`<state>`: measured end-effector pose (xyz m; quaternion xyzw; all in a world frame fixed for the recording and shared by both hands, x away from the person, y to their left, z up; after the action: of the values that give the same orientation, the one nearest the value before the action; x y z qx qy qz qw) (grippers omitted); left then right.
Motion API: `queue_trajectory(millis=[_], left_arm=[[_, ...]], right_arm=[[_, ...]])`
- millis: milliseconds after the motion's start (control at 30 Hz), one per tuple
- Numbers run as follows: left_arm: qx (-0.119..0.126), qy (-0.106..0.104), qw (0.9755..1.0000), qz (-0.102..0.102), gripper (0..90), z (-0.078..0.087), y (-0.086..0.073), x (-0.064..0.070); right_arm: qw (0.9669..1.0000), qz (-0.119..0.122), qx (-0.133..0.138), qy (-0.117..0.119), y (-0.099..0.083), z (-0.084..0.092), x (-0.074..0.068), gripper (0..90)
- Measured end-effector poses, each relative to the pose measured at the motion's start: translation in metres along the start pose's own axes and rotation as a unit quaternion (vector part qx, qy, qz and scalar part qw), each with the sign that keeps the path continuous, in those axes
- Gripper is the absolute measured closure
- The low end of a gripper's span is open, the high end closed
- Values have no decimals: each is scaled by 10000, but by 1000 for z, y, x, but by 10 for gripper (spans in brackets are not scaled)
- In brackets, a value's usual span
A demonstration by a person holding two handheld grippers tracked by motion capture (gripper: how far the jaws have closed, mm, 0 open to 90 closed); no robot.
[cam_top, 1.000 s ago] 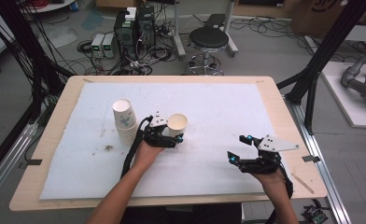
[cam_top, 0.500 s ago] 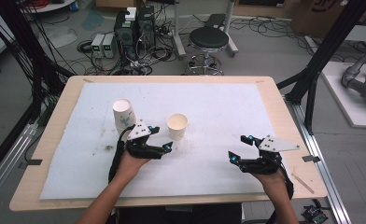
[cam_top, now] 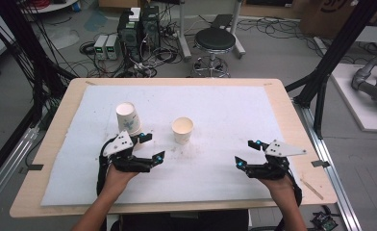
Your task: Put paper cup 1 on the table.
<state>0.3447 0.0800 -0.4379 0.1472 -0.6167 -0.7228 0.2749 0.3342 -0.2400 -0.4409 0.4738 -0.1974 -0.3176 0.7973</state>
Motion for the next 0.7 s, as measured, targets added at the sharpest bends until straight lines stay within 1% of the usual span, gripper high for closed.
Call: queue_trajectory(millis=[33,67,133,200,267,333,367,400,433,467,500,533,633,700], left_arm=[[54,54,10000,12,170,5,-1,-1],[54,54,10000,12,171,5,-1,-1],[29,139,9999,10,171,8,-3,-5],[69,165,9998,51,172,11,-2,-7],[110,201,9997,-24,172,17,-1,-6],[124,223,9997,-38,173,19,0,-6],[168,285,9994,-36,173,25,-1,-7],[168,285,9994,-36,173,25,-1,-7],[233,375,9990,-6,173,33,-2,-11],[233,375,9990,-6,173,33,-2,-11],[306,497,9983,12,174,41,-2,-17],[306,497,9983,12,175,41,-2,-17],[411,636,9971,84,176,50,-2,-27],[421,708,9965,107,175,53,-3,-32]], right_arm=[[10000,-39,-1,-39,-1,1,2,215],[10000,-39,-1,-39,-1,1,2,215],[10000,-75,-5,-49,-2,2,3,215],[9999,-94,15,-94,-1,2,5,215],[9999,-80,20,-151,-1,4,6,215],[9997,-95,15,-204,-2,5,8,215],[9996,-145,-10,-243,-2,6,9,215],[9994,-161,-27,-294,-3,6,10,215],[9992,-175,-15,-347,-2,6,12,215],[9992,-175,-15,-347,-2,6,12,215],[9991,-191,-26,-372,-2,6,12,215],[9991,-182,-19,-375,-1,6,12,215],[9992,-163,-39,-353,-1,3,11,215],[9993,-148,-42,-343,0,1,11,215]])
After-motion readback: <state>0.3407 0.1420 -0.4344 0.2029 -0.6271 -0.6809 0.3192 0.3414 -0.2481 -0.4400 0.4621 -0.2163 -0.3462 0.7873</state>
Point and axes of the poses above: each handheld gripper's, and its own axes: z roughly backward along the jaws, y roughly out of its top, x roughly to its right, the point moved 9 cm from there along -z, roughly forward along the jaws, and after that the axes turned 2 degrees about -x, right-handed, at the moved point
